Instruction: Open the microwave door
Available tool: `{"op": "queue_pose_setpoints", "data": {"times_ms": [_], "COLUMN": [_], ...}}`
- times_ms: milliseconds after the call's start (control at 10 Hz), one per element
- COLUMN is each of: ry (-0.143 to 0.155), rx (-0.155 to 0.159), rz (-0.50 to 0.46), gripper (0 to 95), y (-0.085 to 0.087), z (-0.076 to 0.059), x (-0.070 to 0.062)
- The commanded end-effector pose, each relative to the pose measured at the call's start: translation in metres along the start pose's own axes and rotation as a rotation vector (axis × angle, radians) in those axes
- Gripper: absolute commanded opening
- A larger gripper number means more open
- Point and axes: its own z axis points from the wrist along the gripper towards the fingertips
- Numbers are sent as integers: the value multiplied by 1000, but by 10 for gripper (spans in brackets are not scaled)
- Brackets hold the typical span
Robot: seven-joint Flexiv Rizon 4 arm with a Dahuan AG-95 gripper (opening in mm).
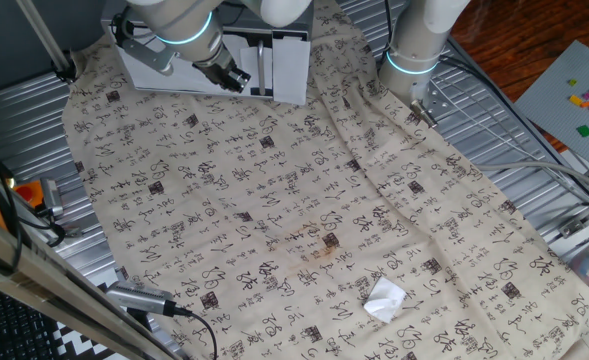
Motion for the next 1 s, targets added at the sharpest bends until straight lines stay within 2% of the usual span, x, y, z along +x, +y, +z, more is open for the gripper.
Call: {"op": "queue_pose_setpoints", "data": {"times_ms": [100,400,700,800,1000], "ry": [-6,3,3,3,7], "rx": [-7,-7,-8,-7,-7], "rz": [-12,-15,-57,-97,-106], "gripper": [0,0,0,190,190], "y": [0,0,0,0,1], "z": [0,0,0,1,9], "x": [-1,-1,-1,2,13]}}
